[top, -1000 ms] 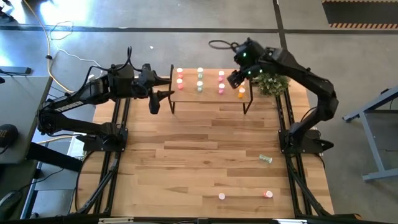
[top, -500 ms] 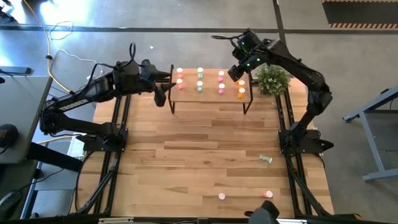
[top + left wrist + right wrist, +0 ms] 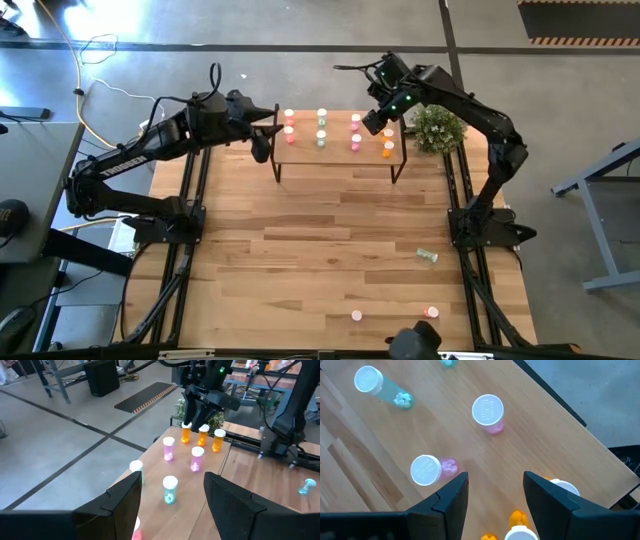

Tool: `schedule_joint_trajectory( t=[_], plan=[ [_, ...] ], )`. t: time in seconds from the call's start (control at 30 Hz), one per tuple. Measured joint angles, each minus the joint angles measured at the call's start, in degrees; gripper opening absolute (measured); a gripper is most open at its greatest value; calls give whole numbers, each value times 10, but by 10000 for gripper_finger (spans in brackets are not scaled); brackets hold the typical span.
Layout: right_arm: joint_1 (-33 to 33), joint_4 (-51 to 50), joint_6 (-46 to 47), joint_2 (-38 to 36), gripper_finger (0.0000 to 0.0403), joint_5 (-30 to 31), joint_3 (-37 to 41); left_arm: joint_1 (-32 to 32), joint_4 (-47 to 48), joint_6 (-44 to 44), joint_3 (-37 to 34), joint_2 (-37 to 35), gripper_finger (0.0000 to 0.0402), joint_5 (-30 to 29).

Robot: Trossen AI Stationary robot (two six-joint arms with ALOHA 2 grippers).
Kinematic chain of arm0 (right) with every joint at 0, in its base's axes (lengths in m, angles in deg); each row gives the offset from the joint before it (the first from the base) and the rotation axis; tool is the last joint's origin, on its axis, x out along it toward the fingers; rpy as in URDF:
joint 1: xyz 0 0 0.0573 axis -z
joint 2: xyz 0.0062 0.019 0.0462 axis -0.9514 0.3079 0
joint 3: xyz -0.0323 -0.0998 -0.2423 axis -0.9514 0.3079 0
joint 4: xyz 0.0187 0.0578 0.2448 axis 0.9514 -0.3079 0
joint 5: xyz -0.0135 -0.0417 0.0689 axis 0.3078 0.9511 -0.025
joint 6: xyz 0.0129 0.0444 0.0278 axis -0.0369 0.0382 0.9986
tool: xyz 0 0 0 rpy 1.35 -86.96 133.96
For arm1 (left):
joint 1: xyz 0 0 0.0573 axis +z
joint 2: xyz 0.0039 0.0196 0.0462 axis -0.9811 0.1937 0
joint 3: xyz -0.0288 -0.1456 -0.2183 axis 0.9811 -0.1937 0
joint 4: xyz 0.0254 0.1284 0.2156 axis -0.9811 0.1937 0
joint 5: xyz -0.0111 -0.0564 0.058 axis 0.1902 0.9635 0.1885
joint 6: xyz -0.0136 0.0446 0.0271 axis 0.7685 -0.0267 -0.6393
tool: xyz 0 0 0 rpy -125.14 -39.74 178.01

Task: Pick and place medicine bottles onto shelf by color
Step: Adjust the yellow pill bottles on the shelf

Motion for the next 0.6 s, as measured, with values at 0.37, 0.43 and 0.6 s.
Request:
schedule_joint_trajectory(
  t=[0.37,0.43,0.6],
  plan=[
    [0,-11,0,11,181,3,0,0,0,0,0,0,204,0],
    [0,-10,1,14,181,2,0,0,0,0,0,0,204,1],
    [0,-13,4,26,181,5,1,0,0,0,0,0,204,0]
  ],
)
